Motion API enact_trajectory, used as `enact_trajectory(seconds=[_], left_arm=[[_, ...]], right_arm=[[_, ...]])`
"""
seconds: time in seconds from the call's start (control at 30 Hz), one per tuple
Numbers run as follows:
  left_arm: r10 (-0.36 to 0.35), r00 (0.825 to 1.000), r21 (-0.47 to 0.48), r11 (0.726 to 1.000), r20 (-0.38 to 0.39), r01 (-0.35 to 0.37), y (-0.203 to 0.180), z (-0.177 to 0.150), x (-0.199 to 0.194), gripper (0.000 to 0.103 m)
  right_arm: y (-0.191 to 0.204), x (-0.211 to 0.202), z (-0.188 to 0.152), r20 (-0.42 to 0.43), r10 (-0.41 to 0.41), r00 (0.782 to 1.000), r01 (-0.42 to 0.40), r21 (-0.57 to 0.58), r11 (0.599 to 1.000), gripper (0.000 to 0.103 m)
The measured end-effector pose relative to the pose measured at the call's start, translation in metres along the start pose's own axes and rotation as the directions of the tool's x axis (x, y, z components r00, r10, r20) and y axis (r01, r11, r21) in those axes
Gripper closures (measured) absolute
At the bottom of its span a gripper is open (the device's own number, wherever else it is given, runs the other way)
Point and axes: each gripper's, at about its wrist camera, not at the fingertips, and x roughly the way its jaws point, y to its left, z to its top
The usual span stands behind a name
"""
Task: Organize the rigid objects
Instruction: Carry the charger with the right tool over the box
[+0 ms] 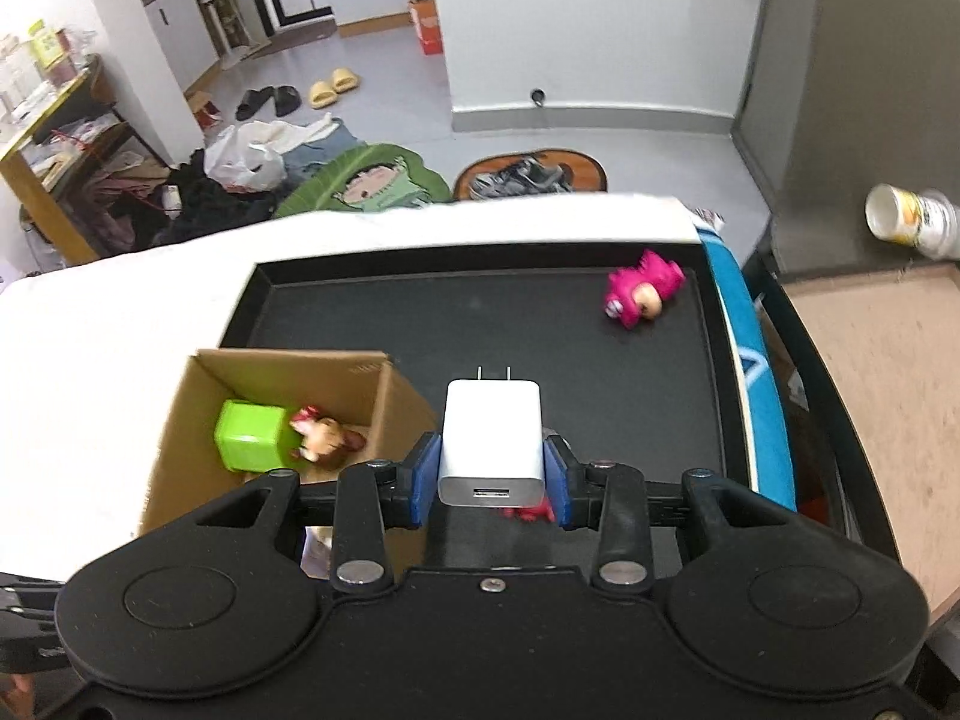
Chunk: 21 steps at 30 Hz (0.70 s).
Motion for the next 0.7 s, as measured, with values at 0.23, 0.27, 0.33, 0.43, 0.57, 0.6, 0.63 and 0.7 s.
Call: enact_trajectory(seconds=[0.23, 0.27, 0.33, 0.43, 0.57, 0.6, 0.63, 0.7], left_arm=[[-0.011, 1.0, -0.002, 1.0, -0.003, 0.011, 0.002, 0.0, -0.001, 0.088], [-0.013, 1.0, -0.004, 1.0, -0.004, 0.013, 0.002, 0.001, -0.001, 0.088], [-0.018, 1.0, -0.008, 1.0, -0.005, 0.018, 0.003, 0.001, -0.001, 0.088], [-0.021, 1.0, -0.009, 1.0, -0.003, 0.021, 0.003, 0.0, -0.001, 0.088], [-0.024, 1.0, -0.006, 1.0, -0.006, 0.023, 0.004, 0.001, -0.002, 0.088], [-0.025, 1.0, -0.007, 1.0, -0.007, 0.025, 0.005, 0.001, -0.002, 0.088], [-0.026, 1.0, -0.007, 1.0, -0.007, 0.026, 0.005, 0.001, -0.003, 0.088], [-0.025, 1.0, -0.005, 1.0, -0.005, 0.025, 0.004, 0.0, -0.003, 0.088]], right_arm=[[0.034, -0.007, 0.011, 0.019, 0.048, 0.999, -0.047, -0.054, 0.997, 0.067], [0.038, -0.006, 0.012, 0.018, 0.051, 0.999, -0.05, -0.061, 0.997, 0.067], [0.047, -0.003, 0.014, 0.013, 0.058, 0.998, -0.057, -0.074, 0.996, 0.067], [0.057, 0.001, 0.015, 0.008, 0.067, 0.998, -0.066, -0.09, 0.994, 0.067], [0.07, 0.007, 0.013, -0.003, 0.076, 0.997, -0.076, -0.11, 0.991, 0.067], [0.073, 0.009, 0.012, -0.007, 0.078, 0.997, -0.078, -0.114, 0.99, 0.067], [0.075, 0.011, 0.012, -0.01, 0.077, 0.997, -0.078, -0.119, 0.99, 0.067], [0.081, 0.015, 0.01, -0.018, 0.072, 0.997, -0.074, -0.131, 0.989, 0.067]])
